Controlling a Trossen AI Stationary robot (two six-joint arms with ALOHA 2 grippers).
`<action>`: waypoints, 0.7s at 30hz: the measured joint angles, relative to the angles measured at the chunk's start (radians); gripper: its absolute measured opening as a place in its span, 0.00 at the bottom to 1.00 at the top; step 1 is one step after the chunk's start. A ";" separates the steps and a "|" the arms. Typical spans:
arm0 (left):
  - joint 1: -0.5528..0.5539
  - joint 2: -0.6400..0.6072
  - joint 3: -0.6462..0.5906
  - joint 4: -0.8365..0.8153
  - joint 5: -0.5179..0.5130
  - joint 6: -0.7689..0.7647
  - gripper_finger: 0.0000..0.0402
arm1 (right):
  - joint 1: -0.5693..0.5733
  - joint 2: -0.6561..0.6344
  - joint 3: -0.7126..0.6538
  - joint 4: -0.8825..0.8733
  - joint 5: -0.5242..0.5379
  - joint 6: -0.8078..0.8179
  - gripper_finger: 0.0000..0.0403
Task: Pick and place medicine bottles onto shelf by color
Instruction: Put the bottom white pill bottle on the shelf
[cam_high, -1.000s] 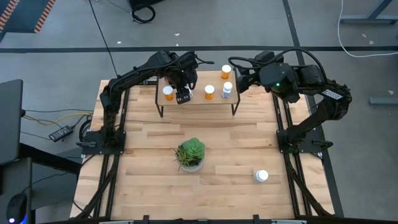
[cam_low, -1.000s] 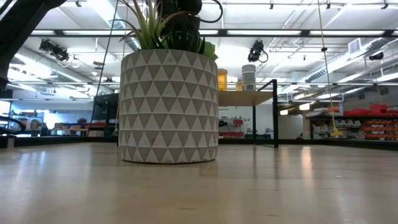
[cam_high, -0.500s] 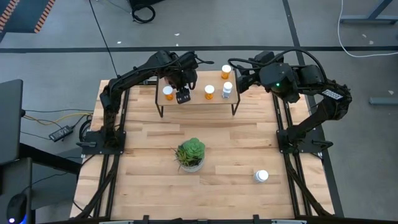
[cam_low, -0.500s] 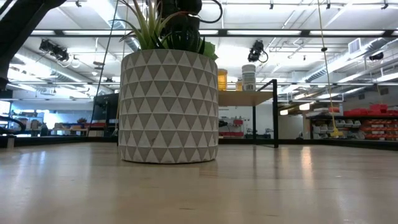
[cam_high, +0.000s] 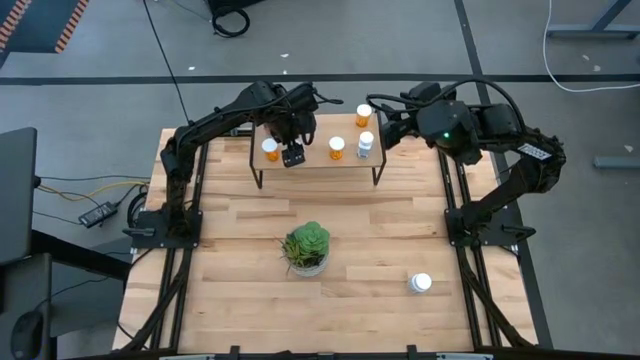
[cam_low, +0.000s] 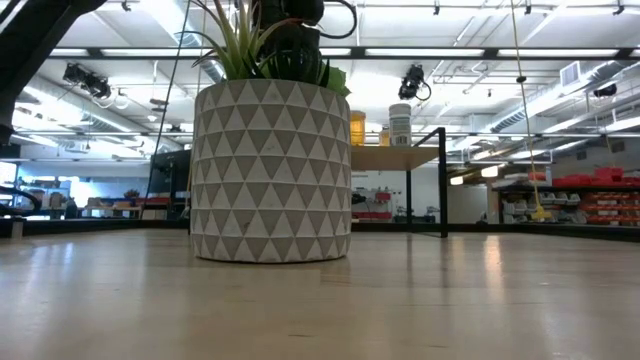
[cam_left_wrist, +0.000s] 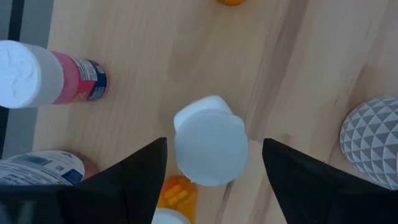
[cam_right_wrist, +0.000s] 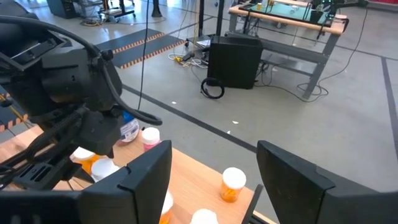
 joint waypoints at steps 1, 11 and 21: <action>0.000 0.000 0.000 0.004 0.000 0.000 0.67 | -0.003 0.000 0.000 0.000 0.000 0.000 0.61; 0.000 0.000 0.000 0.075 0.000 0.000 0.58 | -0.017 0.000 0.000 0.000 0.000 -0.005 0.61; 0.000 -0.005 0.000 0.021 0.000 -0.008 0.53 | -0.017 0.000 0.000 0.000 0.000 -0.005 0.61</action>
